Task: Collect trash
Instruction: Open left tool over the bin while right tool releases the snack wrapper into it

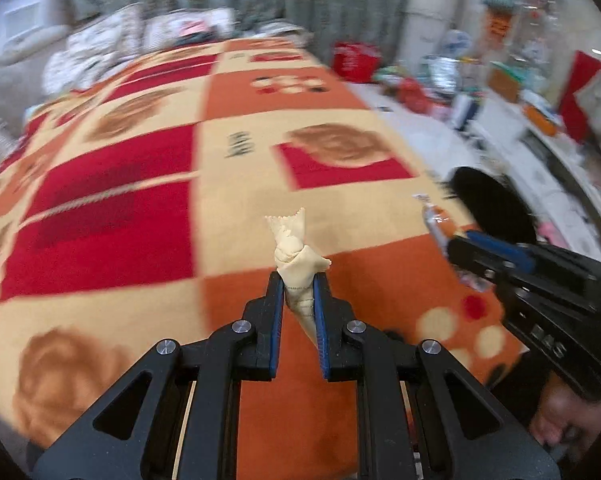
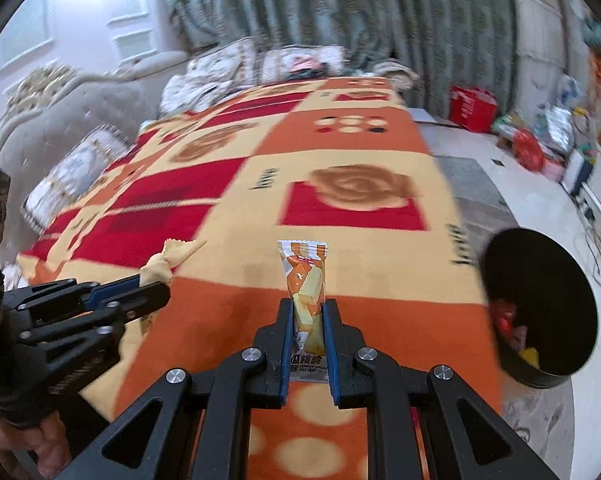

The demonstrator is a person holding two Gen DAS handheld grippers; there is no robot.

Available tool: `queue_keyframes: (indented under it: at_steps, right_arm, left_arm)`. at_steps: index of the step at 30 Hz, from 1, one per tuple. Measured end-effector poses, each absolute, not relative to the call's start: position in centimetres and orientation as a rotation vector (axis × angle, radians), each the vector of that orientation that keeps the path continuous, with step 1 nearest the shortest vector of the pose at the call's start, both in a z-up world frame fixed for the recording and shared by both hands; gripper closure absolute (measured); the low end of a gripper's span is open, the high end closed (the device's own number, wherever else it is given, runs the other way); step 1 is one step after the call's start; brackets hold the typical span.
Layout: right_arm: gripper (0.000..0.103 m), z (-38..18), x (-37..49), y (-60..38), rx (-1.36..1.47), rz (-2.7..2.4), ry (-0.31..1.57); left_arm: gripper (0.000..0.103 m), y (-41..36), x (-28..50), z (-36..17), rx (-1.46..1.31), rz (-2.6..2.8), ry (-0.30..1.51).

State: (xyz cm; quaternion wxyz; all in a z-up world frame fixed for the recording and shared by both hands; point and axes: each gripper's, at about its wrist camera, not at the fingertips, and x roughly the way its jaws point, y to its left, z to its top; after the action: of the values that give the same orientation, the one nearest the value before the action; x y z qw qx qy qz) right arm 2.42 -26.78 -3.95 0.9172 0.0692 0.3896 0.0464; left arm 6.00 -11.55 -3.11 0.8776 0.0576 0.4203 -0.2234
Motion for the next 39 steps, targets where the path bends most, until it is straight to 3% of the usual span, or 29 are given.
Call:
queue_keyframes:
  at_steps: [14,22,23,25,26,27,34,35,36,37,38,39]
  right_arm:
    - [0.089,-4.7,1.4,-45.7,0.281,-0.172,0.800]
    - [0.089,-6.2,2.4,-50.1,0.343,-0.218,0.832]
    - [0.088,-6.5,2.7,-50.2,0.336,-0.228,0.843]
    - [0.077,-7.0,3.2,-50.1,0.336,-0.235,0.859]
    - [0.069,-7.1,3.2,-50.1,0.343,-0.236,0.854]
    - [0.065,-7.2,3.2,-50.1,0.347,-0.242,0.850]
    - [0.065,-5.5,2.3,-49.2,0.353,-0.252,0.859]
    - [0.065,-5.0,2.1,-48.9,0.359,-0.254,0.872]
    - [0.062,-4.4,1.7,-48.5,0.365,-0.256,0.883]
    - [0.057,-3.6,1.2,-48.0,0.368,-0.256,0.896]
    - [0.036,-2.9,0.7,-47.6,0.365,-0.255,0.905]
    - [0.014,-1.9,0.0,-46.7,0.347,-0.261,0.920]
  left_arm:
    - [0.091,-29.8,8.9,-3.0,0.224,-0.830,0.903]
    - [0.088,-36.7,10.4,-5.0,0.258,-0.932,0.956]
    - [0.082,-37.0,10.7,-5.3,0.263,-0.922,0.968]
    - [0.060,-36.9,11.1,-5.8,0.270,-0.882,0.973]
    - [0.044,-36.6,11.3,-5.8,0.266,-0.864,0.964]
    - [0.038,-36.2,11.3,-5.7,0.259,-0.858,0.954]
    - [0.037,-32.6,11.4,-3.3,0.218,-0.795,0.906]
    - [0.032,-31.5,11.1,-2.6,0.220,-0.764,0.886]
    - [0.020,-30.6,10.9,-2.3,0.226,-0.744,0.883]
    - [0.014,-29.6,10.7,-1.9,0.240,-0.715,0.887]
    - [0.006,-28.6,10.3,-1.5,0.261,-0.666,0.889]
    - [0.005,-27.5,9.9,-1.1,0.278,-0.611,0.880]
